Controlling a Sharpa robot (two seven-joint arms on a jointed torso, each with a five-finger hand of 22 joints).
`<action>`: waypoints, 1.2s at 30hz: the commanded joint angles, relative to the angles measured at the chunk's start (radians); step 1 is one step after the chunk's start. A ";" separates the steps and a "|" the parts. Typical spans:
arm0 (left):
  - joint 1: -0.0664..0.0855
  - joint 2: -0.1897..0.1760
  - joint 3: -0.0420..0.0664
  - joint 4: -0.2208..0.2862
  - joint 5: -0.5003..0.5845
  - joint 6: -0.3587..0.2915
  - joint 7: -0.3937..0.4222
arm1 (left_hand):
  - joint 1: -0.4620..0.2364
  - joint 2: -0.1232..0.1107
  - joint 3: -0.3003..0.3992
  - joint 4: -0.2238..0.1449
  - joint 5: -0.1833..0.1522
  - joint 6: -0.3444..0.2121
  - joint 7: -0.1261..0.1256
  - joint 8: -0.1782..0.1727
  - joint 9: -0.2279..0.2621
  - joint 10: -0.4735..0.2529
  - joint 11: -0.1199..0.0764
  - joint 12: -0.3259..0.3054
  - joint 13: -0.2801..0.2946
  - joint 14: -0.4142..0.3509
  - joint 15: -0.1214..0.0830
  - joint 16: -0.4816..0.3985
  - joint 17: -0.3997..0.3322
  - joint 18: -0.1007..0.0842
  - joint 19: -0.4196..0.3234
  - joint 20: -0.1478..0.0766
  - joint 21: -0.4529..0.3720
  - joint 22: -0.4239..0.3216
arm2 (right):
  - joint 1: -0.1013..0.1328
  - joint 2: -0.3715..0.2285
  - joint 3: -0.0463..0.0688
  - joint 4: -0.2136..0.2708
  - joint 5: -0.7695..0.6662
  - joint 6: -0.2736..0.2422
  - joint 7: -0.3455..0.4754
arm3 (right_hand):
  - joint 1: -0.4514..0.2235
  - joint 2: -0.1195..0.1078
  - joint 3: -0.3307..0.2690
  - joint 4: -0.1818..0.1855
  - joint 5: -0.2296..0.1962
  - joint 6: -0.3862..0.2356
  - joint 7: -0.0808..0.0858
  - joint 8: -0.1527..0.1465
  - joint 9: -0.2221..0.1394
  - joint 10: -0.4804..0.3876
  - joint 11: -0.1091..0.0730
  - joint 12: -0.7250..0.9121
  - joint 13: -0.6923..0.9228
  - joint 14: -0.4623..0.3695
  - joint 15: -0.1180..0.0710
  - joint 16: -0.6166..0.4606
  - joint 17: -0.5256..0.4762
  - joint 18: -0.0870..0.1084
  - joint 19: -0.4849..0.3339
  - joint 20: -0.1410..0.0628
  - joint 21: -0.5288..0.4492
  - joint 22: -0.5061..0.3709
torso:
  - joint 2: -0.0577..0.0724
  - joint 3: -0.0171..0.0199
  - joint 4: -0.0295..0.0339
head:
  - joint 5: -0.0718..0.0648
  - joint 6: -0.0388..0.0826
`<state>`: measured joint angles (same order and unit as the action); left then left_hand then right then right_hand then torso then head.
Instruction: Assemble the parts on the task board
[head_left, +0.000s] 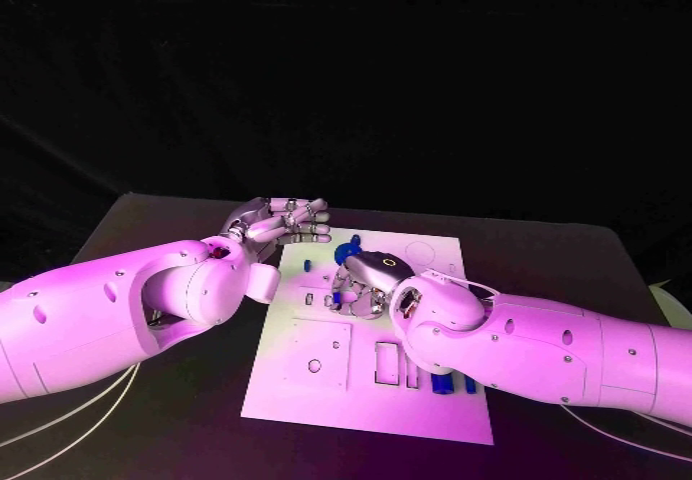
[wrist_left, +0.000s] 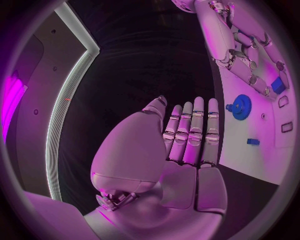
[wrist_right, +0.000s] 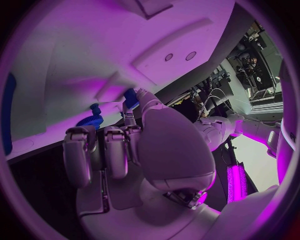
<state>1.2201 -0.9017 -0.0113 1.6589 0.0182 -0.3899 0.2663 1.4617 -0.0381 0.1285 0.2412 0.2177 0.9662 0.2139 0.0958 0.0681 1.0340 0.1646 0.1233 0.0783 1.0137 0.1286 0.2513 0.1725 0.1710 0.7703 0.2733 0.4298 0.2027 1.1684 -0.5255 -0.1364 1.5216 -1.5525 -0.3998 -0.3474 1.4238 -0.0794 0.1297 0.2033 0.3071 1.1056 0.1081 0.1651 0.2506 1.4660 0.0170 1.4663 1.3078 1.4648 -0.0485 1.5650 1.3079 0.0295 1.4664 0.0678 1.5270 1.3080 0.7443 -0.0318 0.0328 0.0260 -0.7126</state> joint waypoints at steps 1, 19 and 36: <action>0.001 0.001 0.001 0.003 0.001 0.021 0.002 | 0.012 -0.001 0.000 -0.006 0.000 0.005 0.002 -0.004 0.000 0.004 0.001 -0.005 -0.001 -0.002 -0.001 -0.004 0.001 0.010 -0.007 0.003 0.004 0.001 | -0.005 0.003 -0.004 -0.006 0.008 0.025 -0.002 | -0.015 0.001 -0.002 0.007 -0.009 0.010 -0.018 -0.003 -0.003 0.015 -0.003 -0.003 0.142 0.106 -0.001 0.006 0.263 -0.015 0.065 -0.006 -0.004 0.222 | 0.000 0.0000 -0.0005 | 0.006 0.000; 0.001 0.002 0.001 -0.003 0.001 0.026 0.001 | 0.012 -0.001 0.000 -0.006 0.000 0.005 0.002 -0.004 0.000 0.004 0.001 -0.005 -0.001 -0.002 -0.001 -0.004 0.001 0.010 -0.007 0.003 0.004 0.001 | -0.005 0.005 -0.004 -0.011 0.003 0.030 -0.013 | -0.038 -0.013 -0.012 0.017 -0.034 -0.006 -0.009 -0.009 -0.004 0.001 0.004 -0.019 0.126 0.106 0.005 0.006 0.263 -0.012 0.058 -0.001 -0.013 0.215 | -0.001 0.0005 0.0005 | 0.002 0.001; 0.001 0.000 0.001 -0.008 0.001 0.025 0.001 | 0.012 -0.001 0.000 -0.006 0.000 0.005 0.002 -0.004 0.000 0.004 0.002 -0.006 -0.002 -0.003 -0.001 -0.005 0.002 0.009 -0.009 0.003 0.005 0.001 | -0.005 -0.002 -0.004 -0.004 -0.008 0.024 -0.024 | -0.034 -0.011 -0.007 0.014 -0.026 -0.004 -0.010 -0.007 -0.004 0.000 0.004 -0.020 0.126 0.106 0.006 0.006 0.263 -0.012 0.058 0.000 -0.013 0.215 | 0.000 0.0003 0.0006 | -0.002 0.001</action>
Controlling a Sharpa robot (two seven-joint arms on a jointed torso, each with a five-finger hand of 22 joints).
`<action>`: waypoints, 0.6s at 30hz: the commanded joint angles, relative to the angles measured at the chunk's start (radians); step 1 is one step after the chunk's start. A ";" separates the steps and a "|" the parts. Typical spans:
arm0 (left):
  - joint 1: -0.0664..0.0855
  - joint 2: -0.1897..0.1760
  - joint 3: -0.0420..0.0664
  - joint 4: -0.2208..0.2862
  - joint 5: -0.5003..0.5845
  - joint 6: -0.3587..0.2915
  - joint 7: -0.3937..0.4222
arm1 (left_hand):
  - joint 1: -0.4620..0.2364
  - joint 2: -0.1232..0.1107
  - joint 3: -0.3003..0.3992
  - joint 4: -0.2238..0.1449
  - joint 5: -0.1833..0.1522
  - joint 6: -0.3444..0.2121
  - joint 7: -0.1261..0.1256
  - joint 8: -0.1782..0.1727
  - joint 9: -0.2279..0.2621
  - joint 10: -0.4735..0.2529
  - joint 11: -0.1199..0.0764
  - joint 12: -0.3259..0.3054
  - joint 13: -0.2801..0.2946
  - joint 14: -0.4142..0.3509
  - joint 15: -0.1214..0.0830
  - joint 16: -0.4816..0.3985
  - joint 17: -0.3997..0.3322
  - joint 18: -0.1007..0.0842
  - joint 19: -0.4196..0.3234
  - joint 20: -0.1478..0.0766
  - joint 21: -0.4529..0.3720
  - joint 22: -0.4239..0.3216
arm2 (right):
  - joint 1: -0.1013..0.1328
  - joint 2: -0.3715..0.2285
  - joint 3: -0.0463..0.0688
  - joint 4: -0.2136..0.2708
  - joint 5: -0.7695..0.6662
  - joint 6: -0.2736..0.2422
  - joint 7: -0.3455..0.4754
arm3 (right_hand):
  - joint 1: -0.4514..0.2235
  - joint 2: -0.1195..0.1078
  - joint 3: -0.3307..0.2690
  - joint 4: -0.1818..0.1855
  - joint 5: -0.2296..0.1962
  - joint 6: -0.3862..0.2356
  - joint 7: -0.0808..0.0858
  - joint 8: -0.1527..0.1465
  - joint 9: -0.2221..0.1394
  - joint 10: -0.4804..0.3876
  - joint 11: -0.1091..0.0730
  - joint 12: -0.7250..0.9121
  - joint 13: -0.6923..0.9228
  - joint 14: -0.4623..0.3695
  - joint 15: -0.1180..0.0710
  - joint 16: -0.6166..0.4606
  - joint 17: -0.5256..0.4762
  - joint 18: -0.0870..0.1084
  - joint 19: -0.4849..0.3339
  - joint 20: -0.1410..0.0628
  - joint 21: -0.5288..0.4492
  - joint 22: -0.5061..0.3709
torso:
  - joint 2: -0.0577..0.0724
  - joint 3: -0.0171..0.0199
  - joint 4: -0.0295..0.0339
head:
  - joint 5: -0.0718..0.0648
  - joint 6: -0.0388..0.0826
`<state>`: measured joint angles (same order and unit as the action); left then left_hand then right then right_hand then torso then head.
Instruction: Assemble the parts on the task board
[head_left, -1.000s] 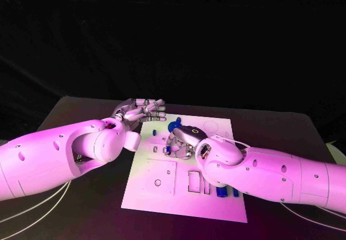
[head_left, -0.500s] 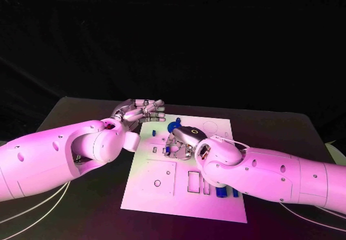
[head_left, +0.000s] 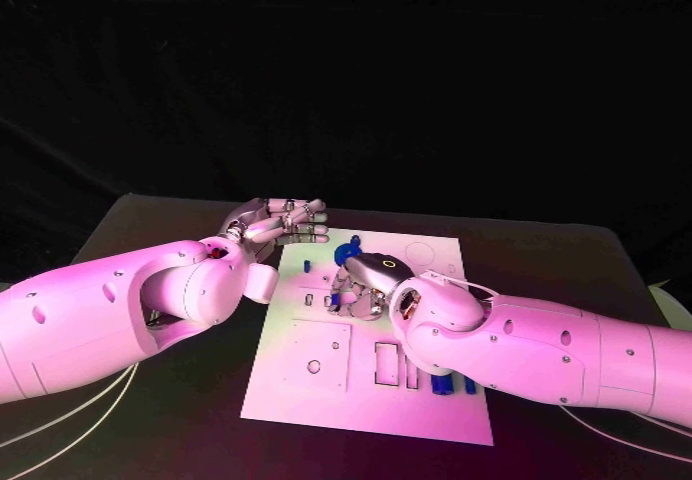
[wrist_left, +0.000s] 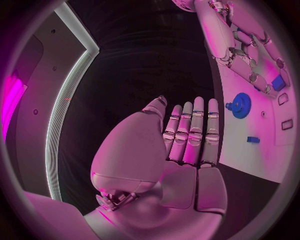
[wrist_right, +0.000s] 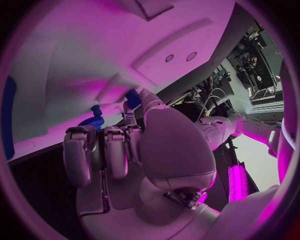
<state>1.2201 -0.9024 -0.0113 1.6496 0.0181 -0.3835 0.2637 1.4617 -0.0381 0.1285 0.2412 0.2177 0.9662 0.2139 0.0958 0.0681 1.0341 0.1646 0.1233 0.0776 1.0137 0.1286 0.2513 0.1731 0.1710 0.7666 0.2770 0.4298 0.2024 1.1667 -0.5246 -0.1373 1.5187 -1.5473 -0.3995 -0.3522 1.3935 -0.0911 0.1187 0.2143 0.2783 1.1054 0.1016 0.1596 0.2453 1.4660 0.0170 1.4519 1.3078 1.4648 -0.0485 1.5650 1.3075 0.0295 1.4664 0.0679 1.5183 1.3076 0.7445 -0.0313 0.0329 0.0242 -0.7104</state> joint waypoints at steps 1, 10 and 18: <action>0.001 0.001 0.001 0.001 0.001 0.018 0.004 | 0.012 -0.001 0.000 -0.006 0.000 0.005 0.002 -0.004 0.000 0.004 0.002 -0.006 -0.001 -0.003 -0.001 -0.005 0.001 0.009 -0.005 0.000 0.005 0.002 | -0.004 -0.004 -0.003 -0.001 -0.014 0.025 -0.019 | -0.004 0.001 0.004 0.003 0.003 -0.004 -0.004 -0.002 0.002 0.000 0.004 -0.006 0.126 0.106 0.006 0.006 0.263 -0.012 0.058 0.000 -0.004 0.216 | 0.000 -0.0003 0.0000 | 0.001 -0.002; 0.001 0.001 0.001 0.001 0.001 0.018 0.004 | 0.012 -0.001 0.000 -0.006 0.000 0.005 0.002 -0.004 0.000 0.004 0.002 -0.006 -0.001 -0.003 -0.001 -0.005 0.001 0.009 -0.005 0.000 0.005 0.002 | -0.004 -0.008 -0.003 0.002 -0.014 0.033 -0.019 | -0.002 0.002 0.006 0.002 0.007 -0.004 -0.004 -0.001 0.002 -0.001 0.004 -0.006 0.126 0.106 0.006 0.006 0.263 -0.012 0.058 0.000 -0.005 0.215 | 0.000 -0.0002 -0.0001 | 0.001 -0.002; 0.001 0.001 0.001 0.000 0.001 0.018 0.004 | 0.013 -0.002 0.001 -0.007 0.000 0.005 0.002 -0.005 0.000 0.004 0.002 -0.006 -0.001 -0.004 -0.001 -0.006 0.001 0.009 -0.006 0.000 0.005 0.002 | -0.004 -0.010 -0.003 0.002 -0.016 0.037 -0.020 | -0.002 0.001 0.006 0.002 0.007 -0.004 -0.004 -0.001 0.002 -0.001 0.004 -0.006 0.126 0.106 0.006 0.006 0.263 -0.012 0.058 0.000 -0.005 0.215 | 0.000 -0.0002 -0.0008 | 0.001 -0.002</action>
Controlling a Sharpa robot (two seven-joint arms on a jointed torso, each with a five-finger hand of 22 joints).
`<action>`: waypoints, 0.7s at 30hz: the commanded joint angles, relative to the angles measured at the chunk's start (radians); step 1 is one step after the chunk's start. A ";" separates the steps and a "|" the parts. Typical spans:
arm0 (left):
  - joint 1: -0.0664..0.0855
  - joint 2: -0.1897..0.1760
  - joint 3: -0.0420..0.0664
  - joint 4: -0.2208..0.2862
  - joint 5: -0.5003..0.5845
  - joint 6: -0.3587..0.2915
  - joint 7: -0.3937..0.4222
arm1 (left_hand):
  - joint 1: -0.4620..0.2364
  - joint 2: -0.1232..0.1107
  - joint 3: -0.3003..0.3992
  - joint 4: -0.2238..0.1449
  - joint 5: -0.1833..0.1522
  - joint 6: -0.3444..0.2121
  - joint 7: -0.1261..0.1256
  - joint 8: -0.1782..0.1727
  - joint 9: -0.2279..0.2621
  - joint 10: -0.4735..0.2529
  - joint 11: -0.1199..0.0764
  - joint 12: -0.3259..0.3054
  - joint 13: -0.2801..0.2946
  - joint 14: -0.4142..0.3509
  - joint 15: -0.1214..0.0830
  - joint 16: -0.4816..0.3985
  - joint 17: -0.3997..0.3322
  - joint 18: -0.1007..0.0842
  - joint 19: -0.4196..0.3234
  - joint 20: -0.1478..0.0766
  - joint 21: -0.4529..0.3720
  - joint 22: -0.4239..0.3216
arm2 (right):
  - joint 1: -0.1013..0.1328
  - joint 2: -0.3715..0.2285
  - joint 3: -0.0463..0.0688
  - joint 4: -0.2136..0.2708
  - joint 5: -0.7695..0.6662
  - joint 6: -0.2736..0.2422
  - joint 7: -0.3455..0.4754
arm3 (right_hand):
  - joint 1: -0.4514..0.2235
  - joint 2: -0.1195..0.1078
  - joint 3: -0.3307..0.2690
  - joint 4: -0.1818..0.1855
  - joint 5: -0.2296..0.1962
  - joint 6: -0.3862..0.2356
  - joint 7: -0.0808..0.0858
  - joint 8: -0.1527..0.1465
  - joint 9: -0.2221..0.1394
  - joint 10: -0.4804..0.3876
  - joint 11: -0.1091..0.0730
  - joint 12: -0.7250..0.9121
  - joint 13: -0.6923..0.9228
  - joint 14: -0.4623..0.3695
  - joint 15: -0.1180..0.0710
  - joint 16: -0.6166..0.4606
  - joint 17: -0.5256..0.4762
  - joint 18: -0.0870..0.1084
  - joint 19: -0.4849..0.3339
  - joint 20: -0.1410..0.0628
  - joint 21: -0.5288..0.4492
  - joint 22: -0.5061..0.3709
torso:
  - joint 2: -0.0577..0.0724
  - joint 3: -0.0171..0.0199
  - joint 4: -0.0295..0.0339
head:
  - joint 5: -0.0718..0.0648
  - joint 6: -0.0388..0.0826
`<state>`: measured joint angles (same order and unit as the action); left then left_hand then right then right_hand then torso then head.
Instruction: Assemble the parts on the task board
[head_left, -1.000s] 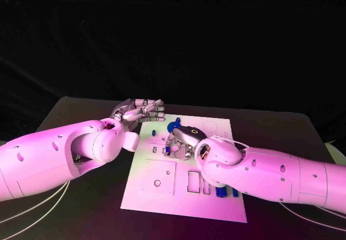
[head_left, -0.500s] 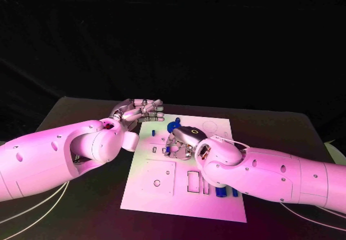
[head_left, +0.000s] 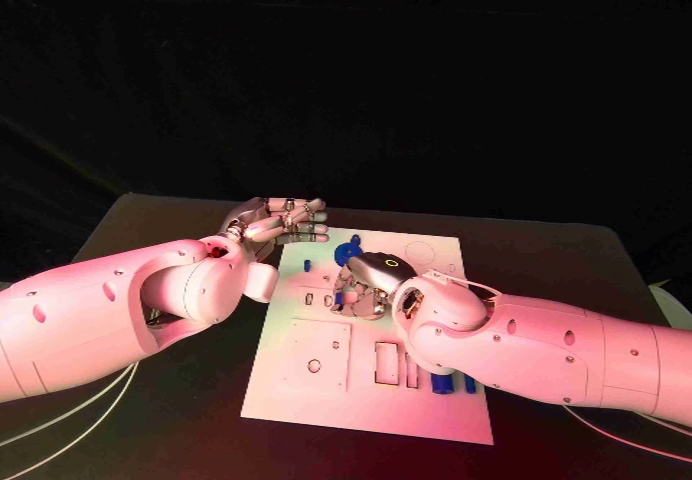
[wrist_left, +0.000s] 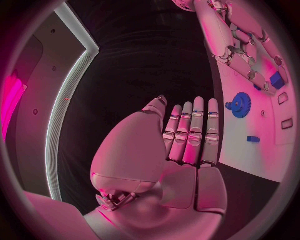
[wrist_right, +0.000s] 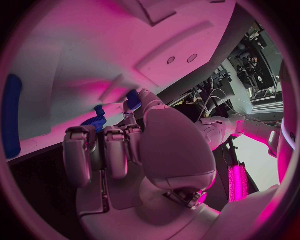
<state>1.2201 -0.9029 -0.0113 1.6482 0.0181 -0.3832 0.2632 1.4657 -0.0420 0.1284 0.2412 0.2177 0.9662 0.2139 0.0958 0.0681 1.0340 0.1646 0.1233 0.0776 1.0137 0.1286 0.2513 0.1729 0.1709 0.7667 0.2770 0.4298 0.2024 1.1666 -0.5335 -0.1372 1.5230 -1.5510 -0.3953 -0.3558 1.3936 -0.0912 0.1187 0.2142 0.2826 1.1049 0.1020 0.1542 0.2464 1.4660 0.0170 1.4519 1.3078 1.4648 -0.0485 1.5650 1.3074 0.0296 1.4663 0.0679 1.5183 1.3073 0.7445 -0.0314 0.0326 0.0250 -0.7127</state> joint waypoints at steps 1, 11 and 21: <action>0.001 0.001 0.001 0.001 0.001 0.018 0.004 | 0.009 0.002 0.001 -0.007 0.000 0.005 0.002 -0.005 0.000 0.004 0.002 -0.006 -0.001 -0.004 -0.001 -0.006 0.001 0.009 -0.006 0.000 0.005 0.002 | -0.004 -0.001 -0.003 -0.002 -0.012 0.032 -0.017 | -0.002 0.001 0.006 0.002 0.003 -0.004 -0.004 0.004 0.001 -0.001 0.004 -0.006 0.126 0.106 0.006 0.006 0.263 -0.012 0.058 0.000 -0.005 0.215 | 0.001 0.0001 -0.0005 | 0.001 0.001; 0.001 0.000 0.001 0.001 0.001 0.018 0.003 | 0.009 0.002 0.001 -0.007 0.000 0.005 0.002 -0.005 0.000 0.004 0.002 -0.006 -0.001 -0.004 -0.001 -0.006 0.001 0.009 -0.006 0.000 0.005 0.002 | -0.004 -0.002 -0.003 -0.003 -0.013 0.026 -0.018 | -0.017 -0.014 -0.002 0.008 0.005 -0.027 0.007 -0.008 -0.004 -0.014 0.013 -0.021 0.111 0.103 0.012 0.000 0.253 -0.009 0.049 0.004 -0.016 0.207 | 0.000 -0.0004 0.0003 | -0.001 0.001; 0.001 0.000 0.001 0.001 0.001 0.017 0.002 | 0.010 0.002 0.001 -0.007 0.000 0.005 0.002 -0.005 0.000 0.004 0.002 -0.007 -0.001 -0.004 0.000 -0.007 0.001 0.009 -0.007 0.000 0.005 0.002 | -0.004 -0.001 -0.003 -0.003 -0.014 0.019 -0.016 | -0.031 -0.035 -0.011 0.016 0.005 -0.076 0.027 -0.033 -0.015 -0.054 0.030 -0.065 0.068 0.099 0.026 -0.008 0.239 -0.003 0.032 0.017 -0.039 0.190 | 0.000 -0.0006 0.0002 | -0.001 0.002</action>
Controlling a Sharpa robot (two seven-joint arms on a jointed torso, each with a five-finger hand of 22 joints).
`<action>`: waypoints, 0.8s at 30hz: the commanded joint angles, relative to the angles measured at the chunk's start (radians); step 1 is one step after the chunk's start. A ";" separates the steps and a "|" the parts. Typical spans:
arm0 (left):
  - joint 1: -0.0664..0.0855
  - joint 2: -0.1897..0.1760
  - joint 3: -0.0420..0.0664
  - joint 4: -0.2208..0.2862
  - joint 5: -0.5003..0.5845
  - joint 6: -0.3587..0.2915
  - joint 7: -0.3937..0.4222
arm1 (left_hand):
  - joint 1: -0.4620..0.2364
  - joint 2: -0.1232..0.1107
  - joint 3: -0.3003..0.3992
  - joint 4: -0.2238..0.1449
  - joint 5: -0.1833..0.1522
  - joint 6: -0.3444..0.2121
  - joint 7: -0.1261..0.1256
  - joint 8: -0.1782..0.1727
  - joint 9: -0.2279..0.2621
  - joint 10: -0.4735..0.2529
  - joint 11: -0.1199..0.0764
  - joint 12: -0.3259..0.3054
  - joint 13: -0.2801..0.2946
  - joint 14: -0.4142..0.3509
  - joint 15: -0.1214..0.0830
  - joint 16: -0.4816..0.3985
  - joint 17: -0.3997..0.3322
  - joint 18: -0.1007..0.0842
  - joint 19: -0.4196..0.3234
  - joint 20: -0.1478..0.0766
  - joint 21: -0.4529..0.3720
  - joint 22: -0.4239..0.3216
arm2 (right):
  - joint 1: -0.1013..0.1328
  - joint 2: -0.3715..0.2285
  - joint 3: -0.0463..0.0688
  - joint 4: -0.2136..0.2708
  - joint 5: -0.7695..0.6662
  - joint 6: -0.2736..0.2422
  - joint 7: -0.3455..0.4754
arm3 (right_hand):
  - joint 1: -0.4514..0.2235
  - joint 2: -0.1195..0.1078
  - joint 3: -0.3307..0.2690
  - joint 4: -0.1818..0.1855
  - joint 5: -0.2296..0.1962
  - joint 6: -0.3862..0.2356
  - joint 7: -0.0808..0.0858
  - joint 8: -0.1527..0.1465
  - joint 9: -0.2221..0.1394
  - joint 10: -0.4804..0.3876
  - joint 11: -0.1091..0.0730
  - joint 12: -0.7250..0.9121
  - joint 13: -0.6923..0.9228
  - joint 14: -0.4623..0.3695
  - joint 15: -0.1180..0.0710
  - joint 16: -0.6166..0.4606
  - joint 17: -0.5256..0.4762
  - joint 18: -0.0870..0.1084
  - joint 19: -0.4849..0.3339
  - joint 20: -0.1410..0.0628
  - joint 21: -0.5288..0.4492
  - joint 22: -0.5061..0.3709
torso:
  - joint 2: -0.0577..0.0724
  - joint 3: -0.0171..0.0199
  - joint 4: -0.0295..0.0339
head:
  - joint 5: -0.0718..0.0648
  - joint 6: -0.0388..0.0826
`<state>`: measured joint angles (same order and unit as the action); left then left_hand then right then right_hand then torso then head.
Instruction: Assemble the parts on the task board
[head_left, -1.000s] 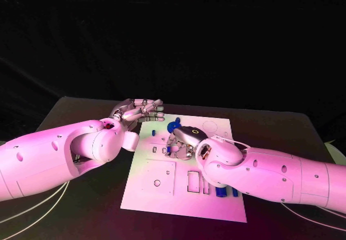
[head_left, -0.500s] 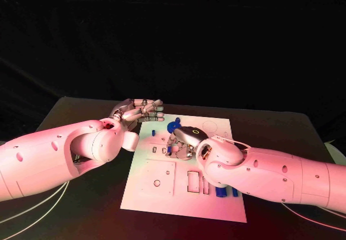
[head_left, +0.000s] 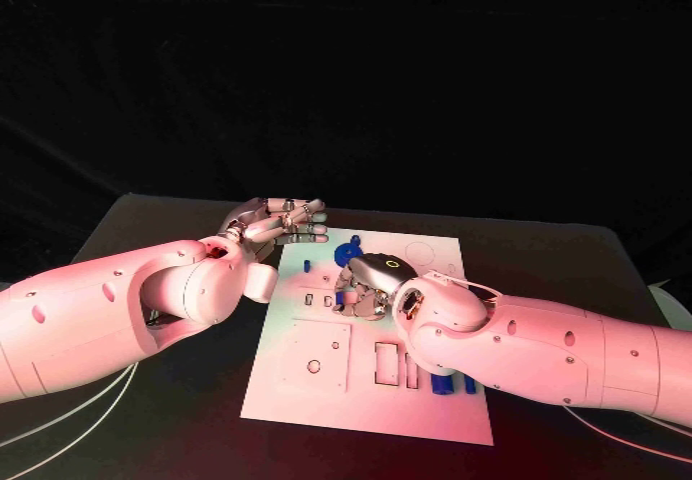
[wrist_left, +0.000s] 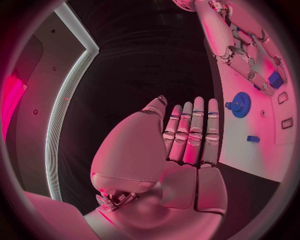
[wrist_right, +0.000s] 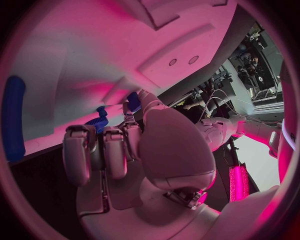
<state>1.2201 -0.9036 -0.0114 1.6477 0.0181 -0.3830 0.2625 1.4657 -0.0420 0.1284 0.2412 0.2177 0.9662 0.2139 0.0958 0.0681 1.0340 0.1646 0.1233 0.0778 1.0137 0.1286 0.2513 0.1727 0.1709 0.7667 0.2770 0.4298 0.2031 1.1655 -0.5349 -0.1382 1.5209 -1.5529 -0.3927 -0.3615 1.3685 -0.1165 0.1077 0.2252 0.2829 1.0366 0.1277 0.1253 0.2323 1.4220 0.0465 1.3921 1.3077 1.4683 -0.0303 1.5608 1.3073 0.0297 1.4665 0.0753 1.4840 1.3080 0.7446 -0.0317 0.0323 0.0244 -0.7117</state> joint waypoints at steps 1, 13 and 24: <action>0.001 0.001 0.001 0.002 0.001 0.017 0.003 | 0.010 0.002 0.001 -0.007 0.000 0.005 0.002 -0.005 0.000 0.004 0.002 -0.007 -0.001 -0.004 0.000 -0.007 0.002 0.009 -0.007 0.000 0.005 0.001 | -0.003 0.000 -0.002 0.001 -0.013 0.014 -0.010 | -0.007 -0.011 -0.001 0.005 0.005 -0.010 0.002 -0.006 -0.002 -0.012 0.002 -0.007 0.067 0.096 0.009 -0.004 0.238 -0.002 0.032 0.010 -0.005 0.189 | 0.000 -0.0003 0.0006 | 0.000 0.001; 0.001 0.000 0.001 0.002 0.001 0.021 0.001 | 0.010 0.001 0.001 -0.007 0.000 0.004 0.003 -0.006 0.000 0.003 0.003 -0.007 -0.002 -0.004 0.000 -0.007 0.002 0.009 -0.008 0.000 0.005 0.001 | -0.003 -0.002 -0.002 0.009 -0.020 -0.024 -0.005 | -0.029 -0.043 -0.032 0.046 -0.009 -0.092 0.027 -0.042 -0.017 -0.082 0.025 -0.080 -0.008 0.084 0.029 -0.030 0.195 0.012 -0.007 0.030 -0.061 0.150 | 0.000 -0.0001 -0.0001 | 0.002 0.002; 0.001 -0.004 0.000 -0.026 -0.127 0.116 -0.053 | -0.003 0.009 0.002 0.006 -0.001 0.017 -0.012 -0.005 0.001 0.023 -0.008 -0.008 -0.001 0.012 -0.008 -0.003 0.008 0.013 -0.001 -0.002 0.020 0.008 | 0.004 -0.062 0.004 0.085 -0.023 -0.138 0.080 | -0.028 -0.055 -0.066 0.065 -0.008 -0.106 0.033 -0.041 -0.016 -0.090 0.031 -0.083 -0.016 0.072 0.035 -0.056 0.153 0.031 -0.056 0.036 -0.133 0.099 | -0.003 0.0029 -0.0009 | 0.003 0.004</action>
<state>1.2201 -0.9063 -0.0115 1.6273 -0.0106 -0.3552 0.2460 1.4690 -0.0374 0.1290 0.2421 0.2177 0.9789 0.2012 0.0958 0.0681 1.0535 0.1568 0.1193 0.0779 1.0204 0.1220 0.2465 0.1799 0.1709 0.7601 0.2763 0.4461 0.2097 1.1655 -0.5888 -0.1361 1.5946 -1.5597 -0.4719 -0.3451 1.3443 -0.1653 0.0460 0.2907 0.2768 0.9304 0.1624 0.0812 0.2152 1.3389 0.0761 1.3143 1.2920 1.4664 0.0000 1.5077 1.3079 0.0541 1.4172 0.1117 1.3601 1.3077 0.7432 -0.0305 0.0328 0.0259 -0.7109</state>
